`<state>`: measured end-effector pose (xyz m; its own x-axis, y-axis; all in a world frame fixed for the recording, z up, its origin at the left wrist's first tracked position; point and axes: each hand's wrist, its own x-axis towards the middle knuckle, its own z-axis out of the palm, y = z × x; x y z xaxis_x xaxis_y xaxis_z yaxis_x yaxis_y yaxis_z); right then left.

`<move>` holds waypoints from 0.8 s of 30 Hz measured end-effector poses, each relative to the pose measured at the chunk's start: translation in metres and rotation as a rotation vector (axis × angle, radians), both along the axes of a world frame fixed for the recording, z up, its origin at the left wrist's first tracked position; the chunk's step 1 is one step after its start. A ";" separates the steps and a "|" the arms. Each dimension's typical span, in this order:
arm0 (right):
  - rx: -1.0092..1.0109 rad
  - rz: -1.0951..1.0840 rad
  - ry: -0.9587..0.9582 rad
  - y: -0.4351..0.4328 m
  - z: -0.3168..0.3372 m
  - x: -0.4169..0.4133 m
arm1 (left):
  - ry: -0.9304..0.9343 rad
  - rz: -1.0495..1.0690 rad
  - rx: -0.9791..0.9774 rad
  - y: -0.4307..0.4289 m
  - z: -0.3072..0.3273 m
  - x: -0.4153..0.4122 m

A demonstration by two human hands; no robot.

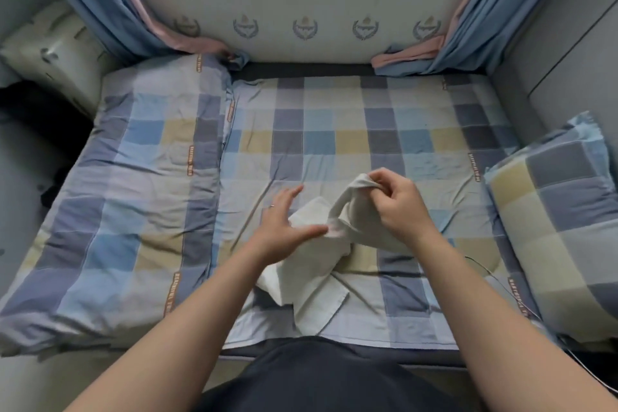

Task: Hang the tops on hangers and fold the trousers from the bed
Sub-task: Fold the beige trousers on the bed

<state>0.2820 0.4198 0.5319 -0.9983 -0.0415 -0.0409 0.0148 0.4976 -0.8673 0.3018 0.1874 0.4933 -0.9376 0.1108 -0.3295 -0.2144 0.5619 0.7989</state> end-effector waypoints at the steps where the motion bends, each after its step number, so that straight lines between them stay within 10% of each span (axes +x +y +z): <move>1: -0.011 0.059 0.009 -0.003 0.014 -0.001 | 0.025 -0.076 0.020 0.010 0.004 -0.001; 17: -0.395 0.143 -0.267 -0.035 0.024 0.022 | 0.017 0.276 0.727 0.018 0.074 -0.029; 24: -0.411 0.101 -0.244 -0.091 0.010 0.022 | 0.115 0.245 0.614 -0.002 0.097 -0.042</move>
<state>0.3040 0.3283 0.5417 -0.9518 -0.1992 -0.2332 0.2115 0.1240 -0.9695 0.2602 0.1850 0.5907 -0.9849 0.0262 -0.1711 -0.1723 -0.0560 0.9835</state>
